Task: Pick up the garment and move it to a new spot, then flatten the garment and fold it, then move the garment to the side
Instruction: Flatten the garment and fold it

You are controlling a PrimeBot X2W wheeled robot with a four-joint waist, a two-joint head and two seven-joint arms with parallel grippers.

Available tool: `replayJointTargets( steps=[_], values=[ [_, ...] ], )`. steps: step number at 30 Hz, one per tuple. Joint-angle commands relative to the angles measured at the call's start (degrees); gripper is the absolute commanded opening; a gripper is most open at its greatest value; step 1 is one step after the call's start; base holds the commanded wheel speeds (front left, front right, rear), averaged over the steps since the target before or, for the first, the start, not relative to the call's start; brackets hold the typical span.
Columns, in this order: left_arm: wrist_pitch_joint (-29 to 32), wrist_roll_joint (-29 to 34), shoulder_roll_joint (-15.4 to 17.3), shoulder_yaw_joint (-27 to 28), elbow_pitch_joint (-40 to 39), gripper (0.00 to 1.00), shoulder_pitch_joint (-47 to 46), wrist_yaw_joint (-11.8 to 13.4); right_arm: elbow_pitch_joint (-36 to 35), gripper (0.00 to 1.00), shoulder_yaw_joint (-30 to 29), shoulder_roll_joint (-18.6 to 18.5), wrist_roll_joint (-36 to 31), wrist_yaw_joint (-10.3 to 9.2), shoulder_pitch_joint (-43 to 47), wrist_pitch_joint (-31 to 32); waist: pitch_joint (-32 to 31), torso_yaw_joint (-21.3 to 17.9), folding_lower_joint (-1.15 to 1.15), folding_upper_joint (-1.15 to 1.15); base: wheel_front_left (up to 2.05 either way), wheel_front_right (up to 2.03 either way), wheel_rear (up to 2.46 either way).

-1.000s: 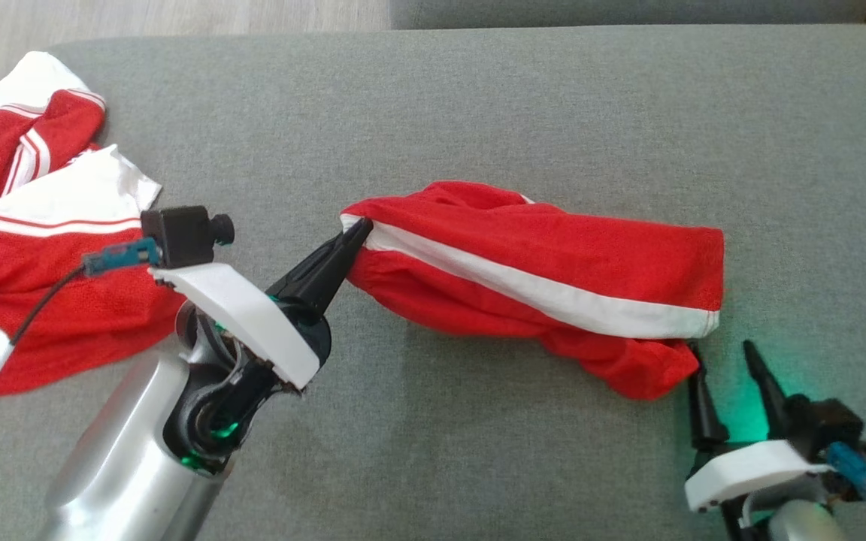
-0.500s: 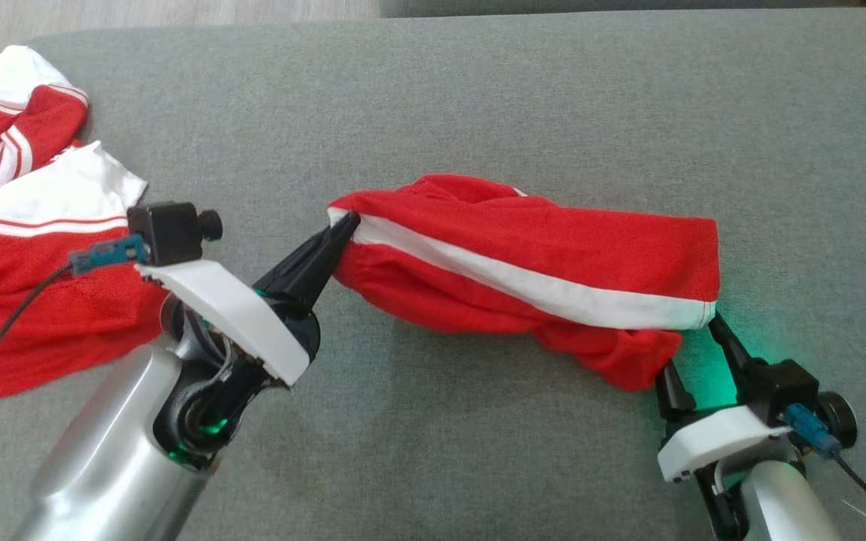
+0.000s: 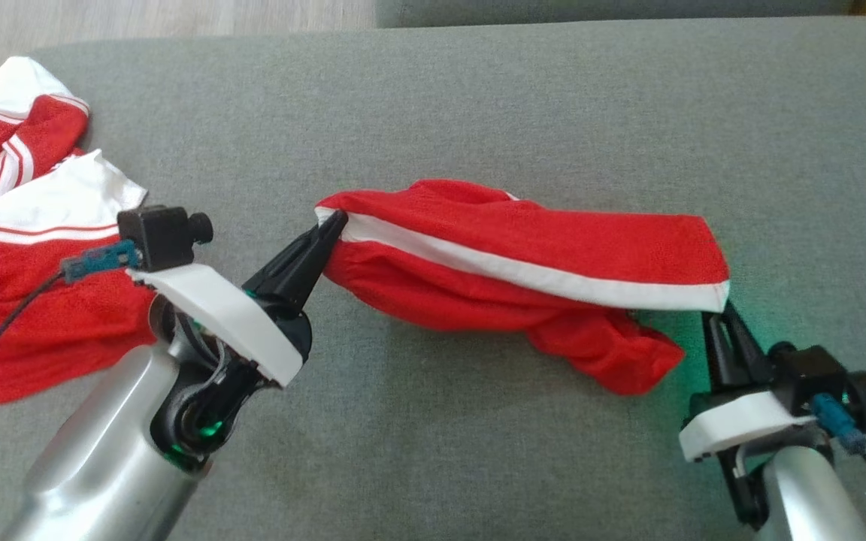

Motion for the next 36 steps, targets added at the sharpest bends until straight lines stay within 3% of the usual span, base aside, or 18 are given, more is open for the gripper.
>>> replayJointTargets(
  steps=[1, 7, 12, 17, 21, 24, 28, 36],
  values=[
    [-1.2, 0.0, 2.2, 2.1, -1.6, 0.00, -3.7, -0.4, -2.8, 0.00, 0.8, -0.3, -0.5, -0.04, 0.1, -0.2, -0.3, -0.2, 0.00, 0.00, 0.00, 0.00, 0.00],
    [-5.3, 2.0, 3.0, 1.4, -4.0, 0.00, -9.5, -0.4, -12.7, 0.00, -4.2, -0.3, -0.5, -0.04, -3.1, -0.2, 0.2, -1.6, 0.00, 0.00, 0.00, 0.00, 0.00],
    [-6.7, 7.3, 2.5, -0.6, -2.1, 0.00, -21.4, -0.4, -14.8, 0.00, -5.6, -2.3, 0.1, -0.04, -15.1, -0.2, 4.3, -3.2, 0.00, 0.00, 0.00, 0.00, 0.00],
    [-10.2, 14.1, -2.0, -3.4, 5.6, 0.00, -37.3, -0.4, -11.2, 0.00, -6.2, -8.4, 1.1, -0.04, -34.0, -0.2, 9.7, -4.5, 0.00, 0.00, 0.00, 0.00, 0.00],
    [-17.4, 17.5, -5.7, -4.1, 12.5, 0.00, -48.2, -0.4, -10.1, 0.00, -7.0, -12.1, 0.9, -0.04, -46.3, -0.2, 12.2, -5.6, 0.00, 0.00, 0.00, 0.00, 0.00],
    [-23.4, 17.3, -7.8, -3.9, 16.2, 0.00, -52.8, -0.4, -10.5, 0.00, -7.4, -14.1, 0.5, -0.04, -50.7, -0.2, 12.9, -6.2, 0.00, 0.00, 0.00, 0.00, 0.00],
    [-28.2, 15.1, -7.4, -7.6, 17.4, 0.00, -52.7, -0.4, -11.7, 0.00, -8.2, -15.3, -0.5, -0.04, -48.7, -0.2, 12.9, -6.7, 0.00, 0.00, 0.00, 0.00, 0.00],
    [-32.0, 13.7, -2.0, -15.4, 14.6, 0.00, -35.9, -0.4, -13.5, 0.00, -9.7, -12.5, 1.4, -0.04, -26.9, -0.2, 13.1, -6.9, 0.00, 0.00, 0.00, 0.00, 0.00]
  ],
)
